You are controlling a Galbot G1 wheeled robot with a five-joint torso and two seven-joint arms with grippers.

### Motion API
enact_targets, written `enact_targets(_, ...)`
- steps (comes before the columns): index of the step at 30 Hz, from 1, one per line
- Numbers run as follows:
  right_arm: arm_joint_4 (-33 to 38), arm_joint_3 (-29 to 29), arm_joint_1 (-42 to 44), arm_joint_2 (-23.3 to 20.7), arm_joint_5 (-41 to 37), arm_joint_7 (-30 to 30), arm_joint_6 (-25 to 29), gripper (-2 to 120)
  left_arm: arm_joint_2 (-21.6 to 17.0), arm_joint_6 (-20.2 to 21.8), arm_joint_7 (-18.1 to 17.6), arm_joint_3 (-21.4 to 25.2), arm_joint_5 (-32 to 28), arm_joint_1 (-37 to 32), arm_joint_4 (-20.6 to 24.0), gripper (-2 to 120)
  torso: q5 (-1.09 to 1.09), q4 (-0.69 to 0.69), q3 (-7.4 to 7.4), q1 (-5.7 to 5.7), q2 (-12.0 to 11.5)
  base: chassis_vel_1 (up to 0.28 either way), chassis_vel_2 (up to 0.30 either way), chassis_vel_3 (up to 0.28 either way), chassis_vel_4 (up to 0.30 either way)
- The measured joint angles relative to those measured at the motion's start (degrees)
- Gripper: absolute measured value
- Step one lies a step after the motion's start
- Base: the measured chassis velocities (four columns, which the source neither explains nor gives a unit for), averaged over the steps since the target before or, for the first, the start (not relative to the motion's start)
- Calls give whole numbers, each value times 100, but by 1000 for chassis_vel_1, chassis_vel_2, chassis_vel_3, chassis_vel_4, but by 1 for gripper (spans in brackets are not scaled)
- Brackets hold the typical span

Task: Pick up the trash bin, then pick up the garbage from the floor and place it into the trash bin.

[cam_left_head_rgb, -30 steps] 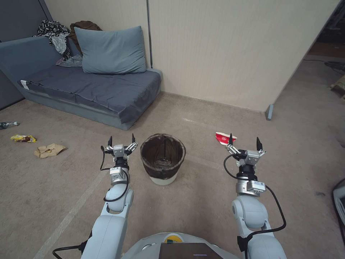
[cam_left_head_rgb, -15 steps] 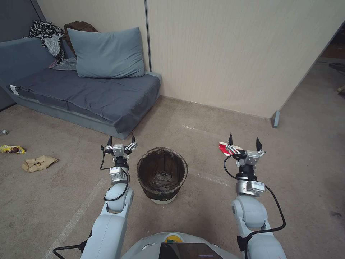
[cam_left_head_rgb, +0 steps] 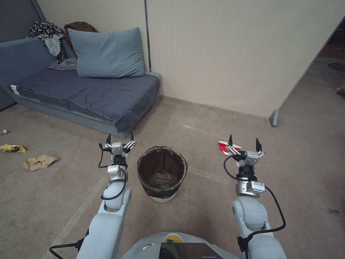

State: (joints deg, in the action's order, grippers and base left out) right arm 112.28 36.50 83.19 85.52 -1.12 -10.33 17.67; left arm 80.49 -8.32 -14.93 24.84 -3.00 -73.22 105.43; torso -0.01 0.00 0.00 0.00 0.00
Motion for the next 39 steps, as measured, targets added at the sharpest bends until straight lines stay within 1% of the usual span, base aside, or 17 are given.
enact_targets(1,-8,2,-1,-10,-8,-3,-2,100,-163,41,6,-60,-93,18,42,100,0,0,0,0,0,0,0,0,0)
enact_targets(2,-8,2,-1,-10,-8,-3,-2,100,-163,41,6,-60,-93,18,42,100,0,0,0,0,0,0,0,0,0)
enact_targets(3,-16,4,-1,-21,-12,-4,-3,100,-319,86,8,-107,-174,33,80,100,0,0,0,0,0,0,0,0,0)
enact_targets(6,-50,18,0,-69,-41,-18,-5,100,-1095,425,-14,-348,-674,149,255,100,0,1,0,0,0,0,0,0,0)
enact_targets(7,-50,18,0,-69,-41,-18,-5,100,-1095,425,-14,-348,-674,149,255,100,0,1,0,0,0,0,0,0,0)
enact_targets(9,-72,25,-1,-92,-56,-37,-12,100,-1493,640,-55,-533,-1097,271,346,100,0,1,0,0,0,0,0,0,0)
enact_targets(10,-90,29,-4,-105,-73,-54,-18,100,-1758,871,-108,-694,-1457,398,409,100,0,0,0,0,0,0,0,0,0)
enact_targets(11,-104,29,-5,-116,-89,-71,-31,100,-1906,1031,-147,-792,-1689,484,442,100,0,0,0,0,0,0,0,0,0)
enact_targets(12,-104,29,-5,-116,-89,-71,-31,100,-1906,1031,-147,-792,-1689,484,442,100,0,0,0,0,0,0,0,0,0)
enact_targets(14,-152,28,-17,-150,-125,-116,-64,100,-2278,1534,-295,-1136,-2388,713,570,100,0,0,1,0,0,0,0,0,0)
enact_targets(15,-168,26,-21,-160,-131,-127,-69,100,-2397,1692,-351,-1264,-2623,784,619,100,0,0,1,0,0,0,0,0,0)
enact_targets(17,-184,24,-26,-171,-136,-132,-74,100,-2489,1792,-390,-1368,-2775,839,651,100,0,0,1,0,0,0,0,0,0)
enact_targets(19,-235,1,-70,-206,-163,-154,-92,100,-2774,2043,-508,-1700,-3124,996,681,100,0,-1,0,0,0,0,0,0,0)
enact_targets(24,-288,-29,-110,-229,-186,-176,-108,100,-2969,2290,-612,-1998,-3473,1129,660,100,1,2,1,0,0,0,0,0,0)
enact_targets(26,-324,-30,-119,-237,-204,-203,-113,100,-3059,2476,-731,-2348,-3719,1306,552,100,1,-1,1,0,0,0,0,0,0)
enact_targets(32,-384,-30,-137,-239,-208,-223,-113,100,-3028,2700,-906,-2660,-4009,1489,339,100,1,0,1,0,0,0,0,0,0)
enact_targets(39,-435,-26,-148,-242,-211,-246,-100,100,-2892,3213,-1283,-2888,-4452,1649,134,100,1,0,1,0,0,0,0,0,0)
